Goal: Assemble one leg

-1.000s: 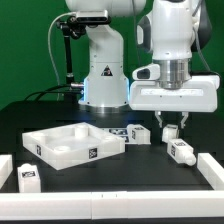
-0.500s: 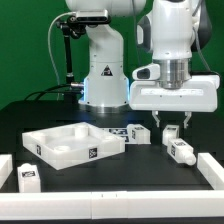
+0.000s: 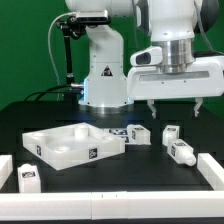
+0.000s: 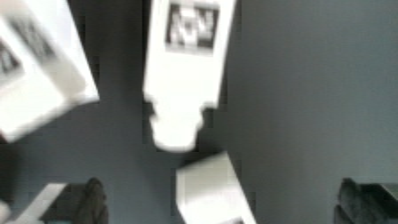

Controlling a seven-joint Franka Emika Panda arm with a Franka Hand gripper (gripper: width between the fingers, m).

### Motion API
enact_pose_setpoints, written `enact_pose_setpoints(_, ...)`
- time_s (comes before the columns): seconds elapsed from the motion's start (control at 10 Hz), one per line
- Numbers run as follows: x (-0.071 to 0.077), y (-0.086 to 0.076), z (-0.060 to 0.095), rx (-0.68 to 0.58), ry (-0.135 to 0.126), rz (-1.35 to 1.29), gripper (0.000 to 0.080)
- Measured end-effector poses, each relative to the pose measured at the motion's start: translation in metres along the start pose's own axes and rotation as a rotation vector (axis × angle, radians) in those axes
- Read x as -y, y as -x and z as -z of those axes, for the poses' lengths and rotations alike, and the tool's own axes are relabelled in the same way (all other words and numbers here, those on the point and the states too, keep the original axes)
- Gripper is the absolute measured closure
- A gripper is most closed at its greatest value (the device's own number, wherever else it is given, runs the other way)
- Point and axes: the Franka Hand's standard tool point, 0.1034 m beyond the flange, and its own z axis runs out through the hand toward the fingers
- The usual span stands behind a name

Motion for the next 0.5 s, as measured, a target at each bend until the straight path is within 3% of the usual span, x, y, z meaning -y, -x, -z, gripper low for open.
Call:
enact_pose_setpoints(0.1,0.016,-0.021,0.002,-0.02,-0.009,0.058,0.0151)
enact_pose_setpoints(0.2,0.029,-0.024,0.0,-0.029,-0.008,0.088,0.0151)
enact_pose_setpoints(0.3,0.033,-0.017,-0.003,-0.024,-0.006,0.081,0.0151)
enact_pose_setpoints(0.5,0.031,-0.019,-0.002,-0.025,-0.007,0.081,0.0151)
